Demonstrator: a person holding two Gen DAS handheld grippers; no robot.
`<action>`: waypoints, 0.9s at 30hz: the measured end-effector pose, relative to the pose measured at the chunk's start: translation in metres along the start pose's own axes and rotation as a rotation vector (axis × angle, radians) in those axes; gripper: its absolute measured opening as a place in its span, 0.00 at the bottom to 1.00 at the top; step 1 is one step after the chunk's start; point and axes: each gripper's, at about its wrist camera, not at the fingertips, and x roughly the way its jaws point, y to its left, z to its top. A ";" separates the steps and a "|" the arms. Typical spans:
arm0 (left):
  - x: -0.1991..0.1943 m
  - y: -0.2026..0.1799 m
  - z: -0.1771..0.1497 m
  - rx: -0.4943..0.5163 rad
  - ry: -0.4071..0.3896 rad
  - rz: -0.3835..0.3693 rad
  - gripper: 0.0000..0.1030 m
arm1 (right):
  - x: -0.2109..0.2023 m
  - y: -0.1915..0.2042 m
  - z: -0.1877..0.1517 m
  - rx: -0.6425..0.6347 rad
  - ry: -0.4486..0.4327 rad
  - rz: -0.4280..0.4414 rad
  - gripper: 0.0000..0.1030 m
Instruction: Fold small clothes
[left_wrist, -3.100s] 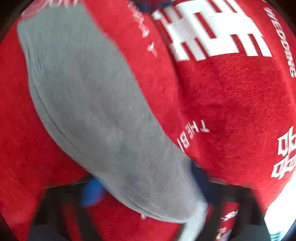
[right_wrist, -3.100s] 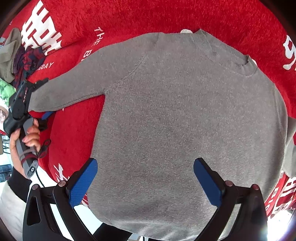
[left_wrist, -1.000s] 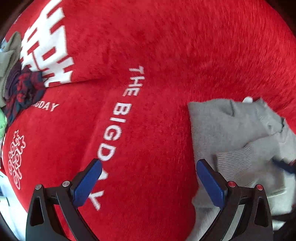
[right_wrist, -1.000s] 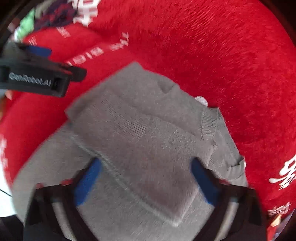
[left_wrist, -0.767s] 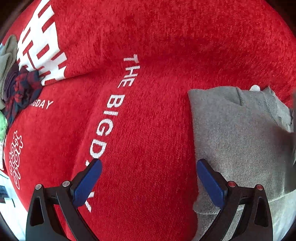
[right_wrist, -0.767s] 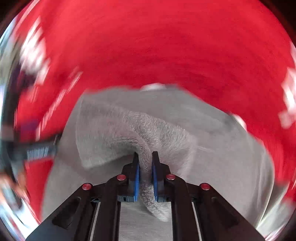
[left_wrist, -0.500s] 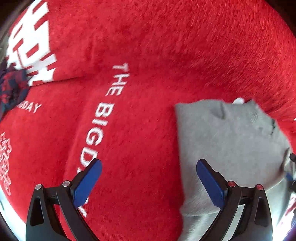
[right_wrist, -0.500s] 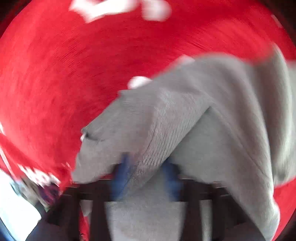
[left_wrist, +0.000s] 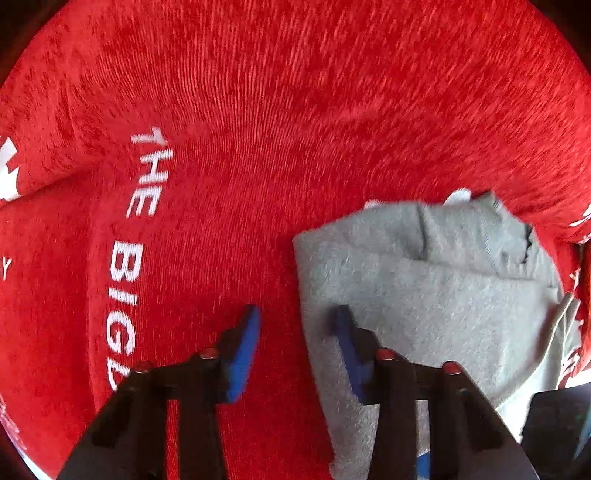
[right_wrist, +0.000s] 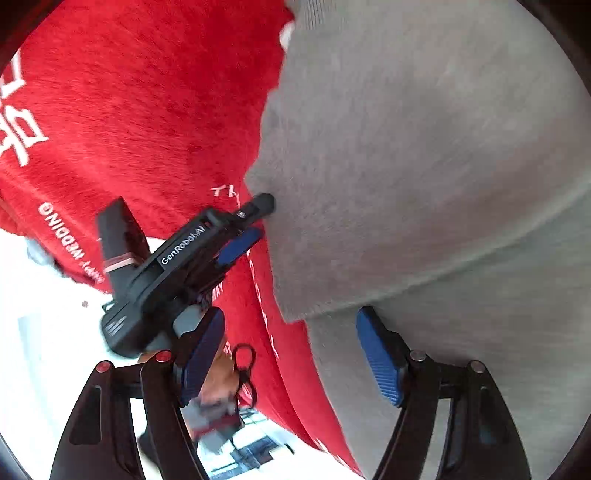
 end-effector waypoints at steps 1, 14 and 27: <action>-0.002 0.000 0.001 0.003 0.003 -0.021 0.09 | 0.009 0.004 0.003 0.010 -0.005 -0.011 0.16; -0.041 0.007 -0.021 0.013 -0.137 0.126 0.09 | -0.008 0.022 0.013 -0.138 0.073 -0.140 0.68; -0.062 -0.042 -0.057 -0.046 -0.210 0.232 0.99 | -0.181 -0.050 0.112 0.026 -0.380 -0.478 0.21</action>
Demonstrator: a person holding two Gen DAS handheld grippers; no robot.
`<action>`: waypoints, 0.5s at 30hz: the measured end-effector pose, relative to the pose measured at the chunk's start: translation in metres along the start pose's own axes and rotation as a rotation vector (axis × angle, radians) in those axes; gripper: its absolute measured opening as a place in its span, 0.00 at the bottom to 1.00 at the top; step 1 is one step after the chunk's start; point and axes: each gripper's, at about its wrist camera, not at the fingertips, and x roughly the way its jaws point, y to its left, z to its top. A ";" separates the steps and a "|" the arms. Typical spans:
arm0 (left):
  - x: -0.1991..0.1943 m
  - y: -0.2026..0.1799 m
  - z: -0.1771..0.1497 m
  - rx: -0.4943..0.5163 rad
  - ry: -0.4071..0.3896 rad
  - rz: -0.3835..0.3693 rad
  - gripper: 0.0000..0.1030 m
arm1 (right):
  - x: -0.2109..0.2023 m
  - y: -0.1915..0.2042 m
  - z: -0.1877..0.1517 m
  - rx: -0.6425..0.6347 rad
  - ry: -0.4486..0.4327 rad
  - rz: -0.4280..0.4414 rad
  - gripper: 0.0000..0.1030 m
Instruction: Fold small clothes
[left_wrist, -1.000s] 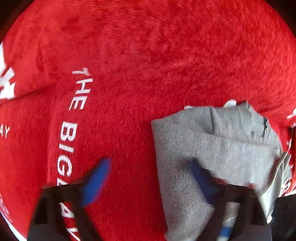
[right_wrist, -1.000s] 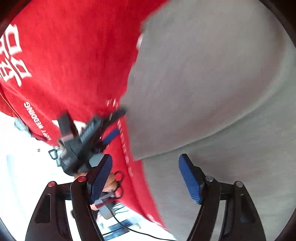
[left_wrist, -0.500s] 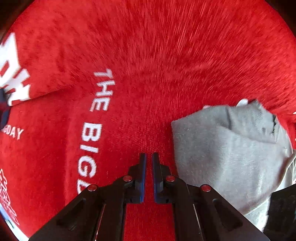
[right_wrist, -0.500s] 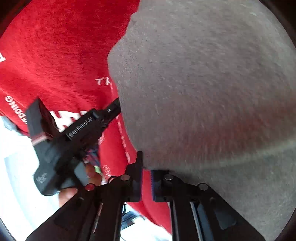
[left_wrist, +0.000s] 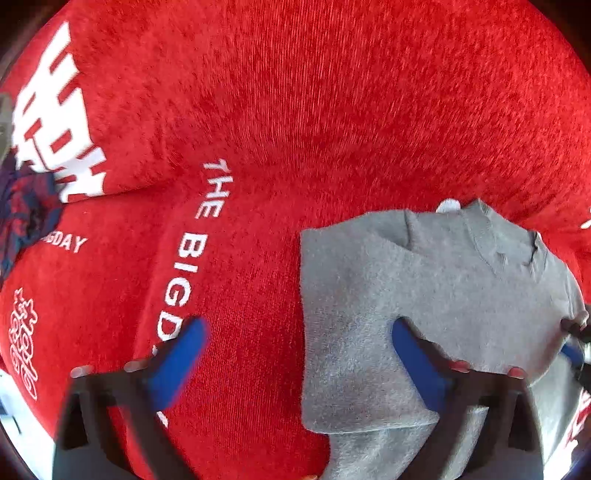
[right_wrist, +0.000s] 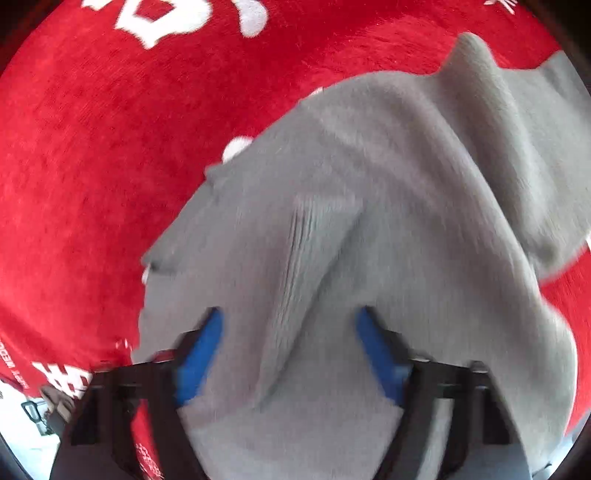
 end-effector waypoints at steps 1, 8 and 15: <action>-0.003 -0.003 -0.002 0.000 -0.005 -0.005 0.99 | -0.003 -0.002 0.005 -0.022 -0.002 -0.004 0.08; 0.008 -0.017 -0.009 0.011 0.009 -0.014 0.99 | -0.013 0.011 0.010 -0.291 -0.069 0.016 0.08; 0.040 -0.024 -0.036 0.108 0.083 0.156 0.99 | -0.035 -0.035 0.000 -0.205 -0.020 -0.142 0.19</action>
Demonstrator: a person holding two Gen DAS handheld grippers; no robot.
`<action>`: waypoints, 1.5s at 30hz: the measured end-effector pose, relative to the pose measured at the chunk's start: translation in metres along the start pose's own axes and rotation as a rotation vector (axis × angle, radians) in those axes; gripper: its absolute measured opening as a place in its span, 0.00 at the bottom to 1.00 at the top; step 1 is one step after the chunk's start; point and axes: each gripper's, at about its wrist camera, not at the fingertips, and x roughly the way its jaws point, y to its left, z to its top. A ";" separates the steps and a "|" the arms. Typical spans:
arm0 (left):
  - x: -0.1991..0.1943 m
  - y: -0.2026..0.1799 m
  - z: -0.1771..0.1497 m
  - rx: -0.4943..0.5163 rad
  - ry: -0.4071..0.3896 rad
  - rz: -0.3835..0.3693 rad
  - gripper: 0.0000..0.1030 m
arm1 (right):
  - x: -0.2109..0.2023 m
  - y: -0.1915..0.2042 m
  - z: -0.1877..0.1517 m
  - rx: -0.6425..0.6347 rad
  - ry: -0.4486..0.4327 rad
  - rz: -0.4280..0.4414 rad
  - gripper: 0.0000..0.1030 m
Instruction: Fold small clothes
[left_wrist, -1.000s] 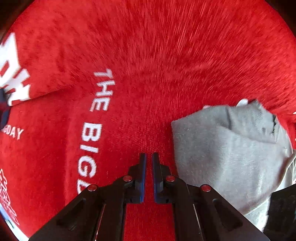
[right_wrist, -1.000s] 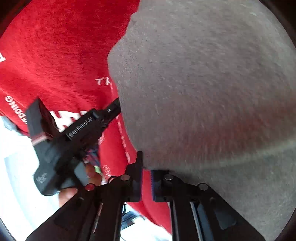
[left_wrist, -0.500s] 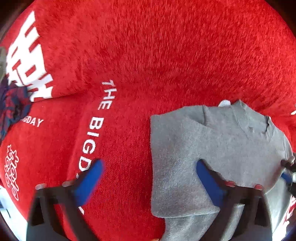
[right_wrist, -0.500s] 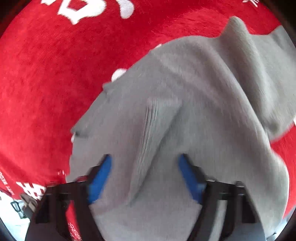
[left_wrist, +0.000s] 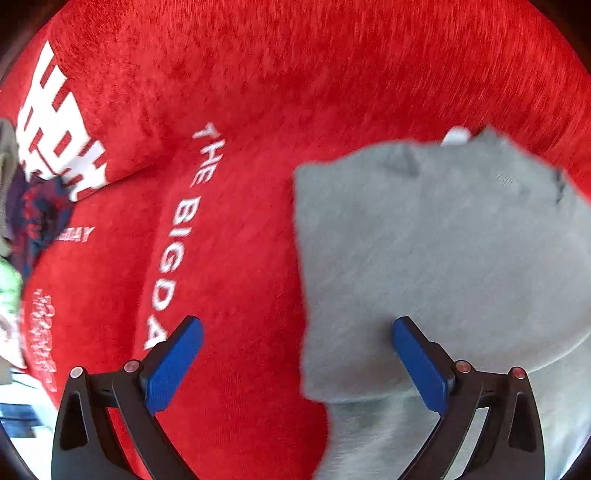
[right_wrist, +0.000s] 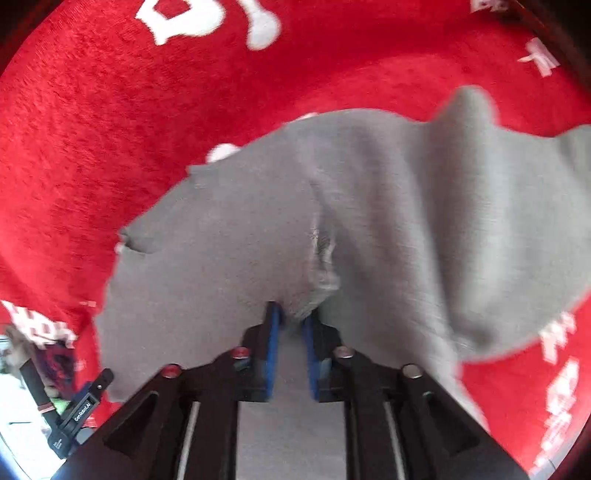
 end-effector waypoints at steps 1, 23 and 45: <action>0.000 0.003 -0.003 -0.010 0.005 -0.014 0.99 | -0.004 -0.004 -0.002 0.009 -0.004 -0.033 0.19; -0.065 -0.114 -0.053 0.155 0.083 -0.217 0.99 | -0.030 -0.054 -0.020 0.032 0.077 0.185 0.36; -0.079 -0.218 -0.055 0.318 0.113 -0.254 0.99 | -0.067 -0.218 -0.034 0.492 0.016 0.282 0.55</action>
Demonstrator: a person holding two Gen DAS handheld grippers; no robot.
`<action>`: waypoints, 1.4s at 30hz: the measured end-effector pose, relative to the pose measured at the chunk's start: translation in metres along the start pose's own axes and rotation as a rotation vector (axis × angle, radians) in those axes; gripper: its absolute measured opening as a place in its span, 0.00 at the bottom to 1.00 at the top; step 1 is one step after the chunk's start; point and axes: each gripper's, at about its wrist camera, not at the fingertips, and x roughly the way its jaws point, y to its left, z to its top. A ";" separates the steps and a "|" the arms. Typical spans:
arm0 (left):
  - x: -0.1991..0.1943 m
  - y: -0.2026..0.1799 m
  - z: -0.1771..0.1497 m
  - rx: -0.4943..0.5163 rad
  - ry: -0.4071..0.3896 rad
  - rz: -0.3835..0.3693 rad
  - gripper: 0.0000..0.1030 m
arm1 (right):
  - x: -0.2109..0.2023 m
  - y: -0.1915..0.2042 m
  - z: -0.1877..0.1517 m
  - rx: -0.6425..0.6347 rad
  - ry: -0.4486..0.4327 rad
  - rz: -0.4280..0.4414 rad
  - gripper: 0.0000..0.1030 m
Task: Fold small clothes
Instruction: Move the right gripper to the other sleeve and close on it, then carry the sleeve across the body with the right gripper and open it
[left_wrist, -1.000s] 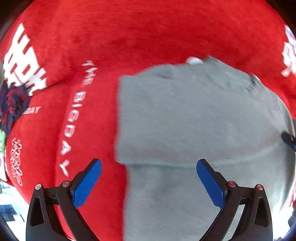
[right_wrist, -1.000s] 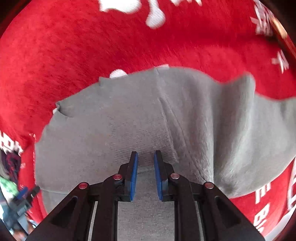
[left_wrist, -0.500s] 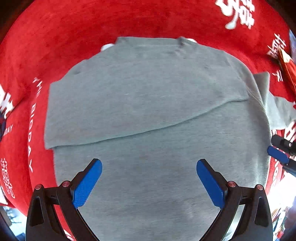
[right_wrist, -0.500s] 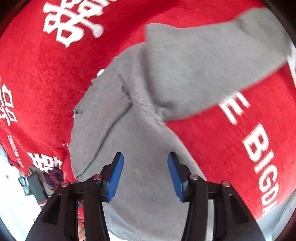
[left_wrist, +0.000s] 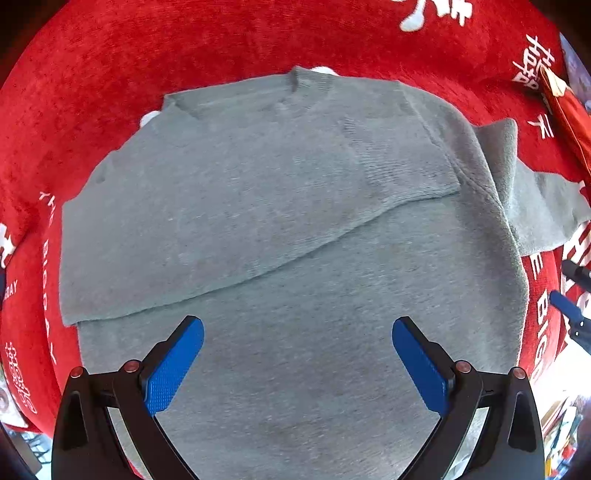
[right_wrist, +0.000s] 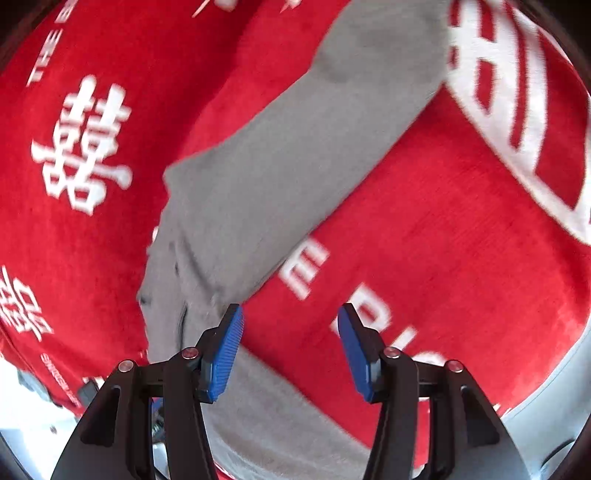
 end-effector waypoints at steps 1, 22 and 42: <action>0.001 -0.003 0.001 0.003 0.002 -0.001 0.99 | -0.001 -0.004 0.004 0.016 -0.012 0.005 0.55; 0.013 -0.059 0.013 0.049 0.010 -0.014 0.99 | -0.015 -0.067 0.090 0.226 -0.228 0.064 0.55; -0.002 -0.026 0.017 -0.027 -0.019 -0.015 0.99 | -0.025 -0.038 0.100 0.327 -0.262 0.513 0.06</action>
